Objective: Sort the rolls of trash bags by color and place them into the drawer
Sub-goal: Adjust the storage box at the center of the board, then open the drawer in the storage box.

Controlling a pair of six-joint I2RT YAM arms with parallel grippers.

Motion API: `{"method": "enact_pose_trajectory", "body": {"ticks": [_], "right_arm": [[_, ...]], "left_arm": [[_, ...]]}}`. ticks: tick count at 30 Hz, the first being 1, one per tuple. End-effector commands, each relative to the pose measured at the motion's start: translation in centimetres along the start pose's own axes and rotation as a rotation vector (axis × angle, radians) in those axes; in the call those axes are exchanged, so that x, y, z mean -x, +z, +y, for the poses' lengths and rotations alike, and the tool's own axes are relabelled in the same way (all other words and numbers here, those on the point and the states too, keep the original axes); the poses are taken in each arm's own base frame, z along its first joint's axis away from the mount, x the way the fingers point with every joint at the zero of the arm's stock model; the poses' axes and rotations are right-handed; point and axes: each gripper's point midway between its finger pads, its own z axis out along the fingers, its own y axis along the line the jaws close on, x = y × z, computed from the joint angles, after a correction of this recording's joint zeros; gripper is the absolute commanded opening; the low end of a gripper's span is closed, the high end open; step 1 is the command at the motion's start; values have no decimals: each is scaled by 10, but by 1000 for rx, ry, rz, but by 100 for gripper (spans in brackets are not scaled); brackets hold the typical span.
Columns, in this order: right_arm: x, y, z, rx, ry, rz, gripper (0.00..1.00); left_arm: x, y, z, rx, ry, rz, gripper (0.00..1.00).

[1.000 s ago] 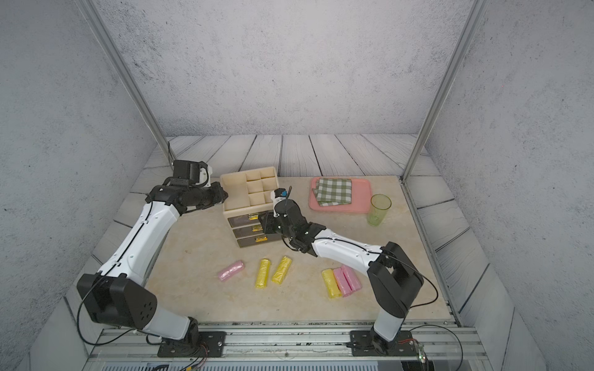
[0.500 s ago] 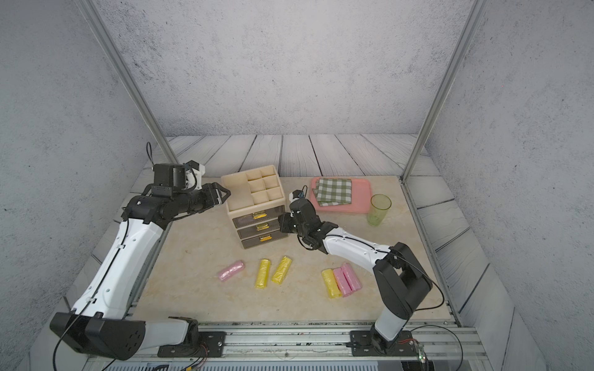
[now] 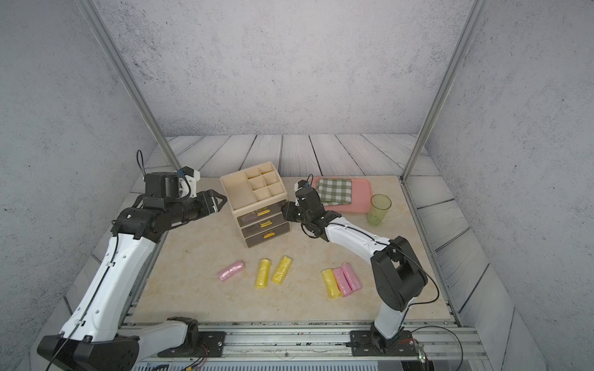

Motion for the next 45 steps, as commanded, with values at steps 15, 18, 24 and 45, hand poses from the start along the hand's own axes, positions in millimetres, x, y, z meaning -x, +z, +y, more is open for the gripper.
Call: {"method": "enact_pose_trajectory", "body": {"ticks": [15, 18, 24, 45], "right_arm": [[-80, 3, 23, 249, 573, 47, 55], [-86, 10, 29, 273, 637, 42, 52], [-84, 23, 35, 330, 723, -7, 47], [-69, 48, 35, 371, 798, -109, 40]], "left_arm": [[6, 10, 4, -68, -14, -27, 66], [0, 11, 9, -82, -32, -23, 66], [-12, 12, 14, -111, -62, -7, 70], [-26, 6, 14, -160, -64, 18, 70]]}}
